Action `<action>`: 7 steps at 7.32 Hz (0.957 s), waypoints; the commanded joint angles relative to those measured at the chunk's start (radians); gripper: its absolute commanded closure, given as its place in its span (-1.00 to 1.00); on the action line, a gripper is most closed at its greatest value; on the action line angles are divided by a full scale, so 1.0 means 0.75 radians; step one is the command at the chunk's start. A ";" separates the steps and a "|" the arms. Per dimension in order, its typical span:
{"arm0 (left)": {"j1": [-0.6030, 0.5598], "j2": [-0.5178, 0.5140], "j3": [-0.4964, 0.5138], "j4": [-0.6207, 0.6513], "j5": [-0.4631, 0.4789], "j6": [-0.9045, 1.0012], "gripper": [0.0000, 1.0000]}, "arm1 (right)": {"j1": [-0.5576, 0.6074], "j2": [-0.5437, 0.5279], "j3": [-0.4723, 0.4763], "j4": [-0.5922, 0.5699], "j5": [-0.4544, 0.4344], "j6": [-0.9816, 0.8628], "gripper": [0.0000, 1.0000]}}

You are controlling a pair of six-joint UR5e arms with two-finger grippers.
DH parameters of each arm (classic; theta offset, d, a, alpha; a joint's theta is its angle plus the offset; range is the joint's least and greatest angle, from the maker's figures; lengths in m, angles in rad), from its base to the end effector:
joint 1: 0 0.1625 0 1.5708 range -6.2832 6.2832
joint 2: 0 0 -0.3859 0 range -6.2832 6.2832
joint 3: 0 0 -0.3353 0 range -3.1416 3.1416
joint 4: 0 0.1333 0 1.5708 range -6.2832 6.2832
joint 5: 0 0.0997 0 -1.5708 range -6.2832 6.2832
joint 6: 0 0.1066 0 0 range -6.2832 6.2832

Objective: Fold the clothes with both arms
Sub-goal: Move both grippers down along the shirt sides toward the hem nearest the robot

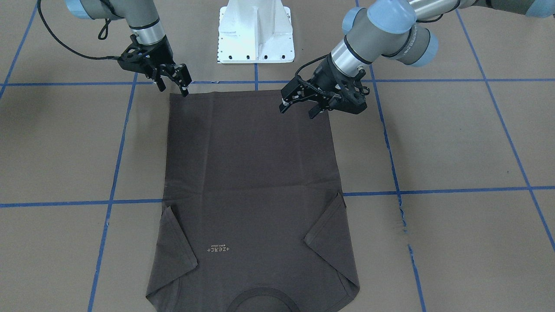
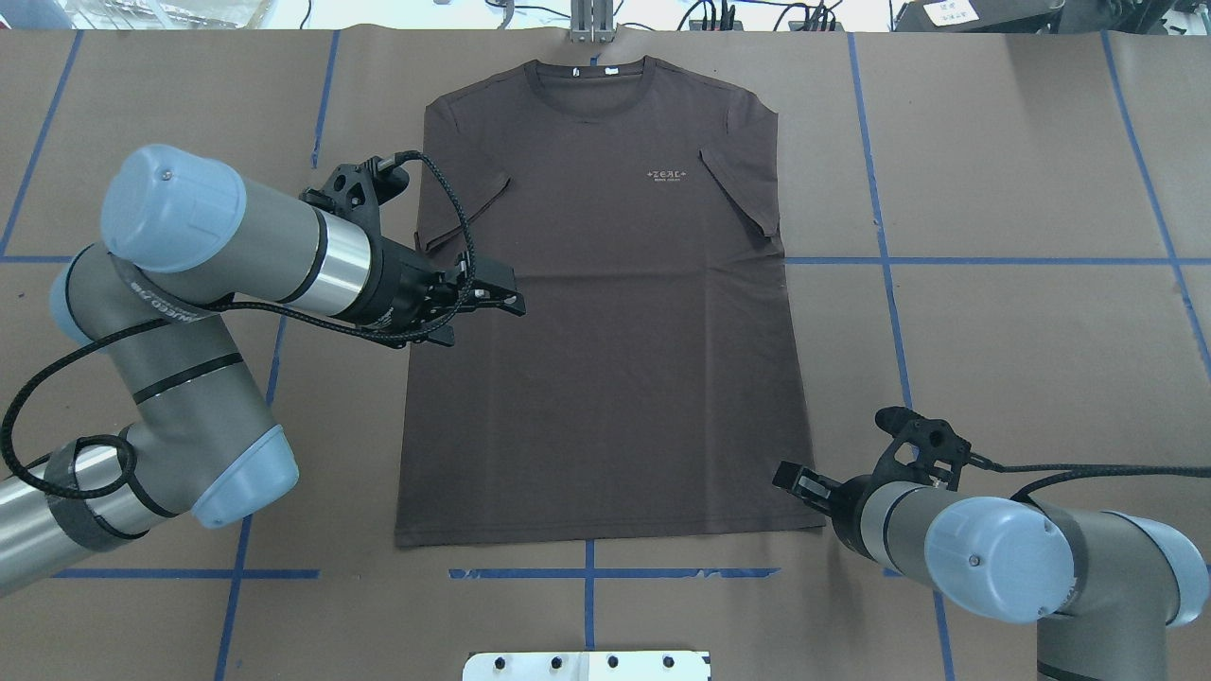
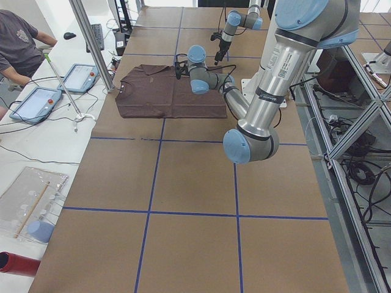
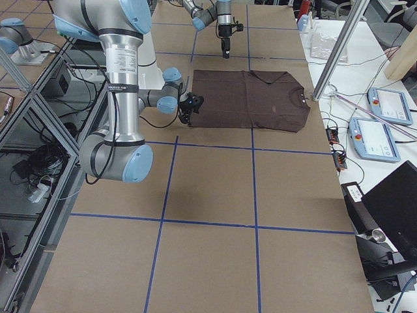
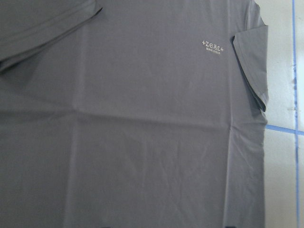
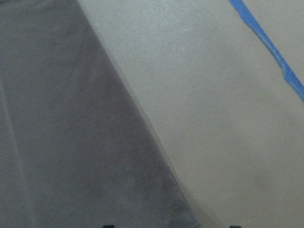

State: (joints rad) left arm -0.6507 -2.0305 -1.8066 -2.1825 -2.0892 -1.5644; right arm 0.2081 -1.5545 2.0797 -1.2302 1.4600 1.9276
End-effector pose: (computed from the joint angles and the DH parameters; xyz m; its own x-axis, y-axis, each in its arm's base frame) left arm 0.3841 -0.3936 0.2214 0.2082 -0.1515 -0.9663 0.1442 0.9819 -0.1229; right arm -0.4022 -0.2332 0.3730 0.4936 0.4590 0.7387 -0.4911 0.8481 -0.1989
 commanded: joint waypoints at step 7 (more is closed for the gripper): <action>0.000 0.016 0.004 -0.001 0.026 -0.017 -0.99 | -0.014 -0.001 -0.045 0.010 0.039 0.064 0.18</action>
State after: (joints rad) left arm -0.6502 -2.0187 -1.8032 -2.1830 -2.0697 -1.5764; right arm 0.2001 -1.5550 2.0454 -1.2243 1.4808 1.9718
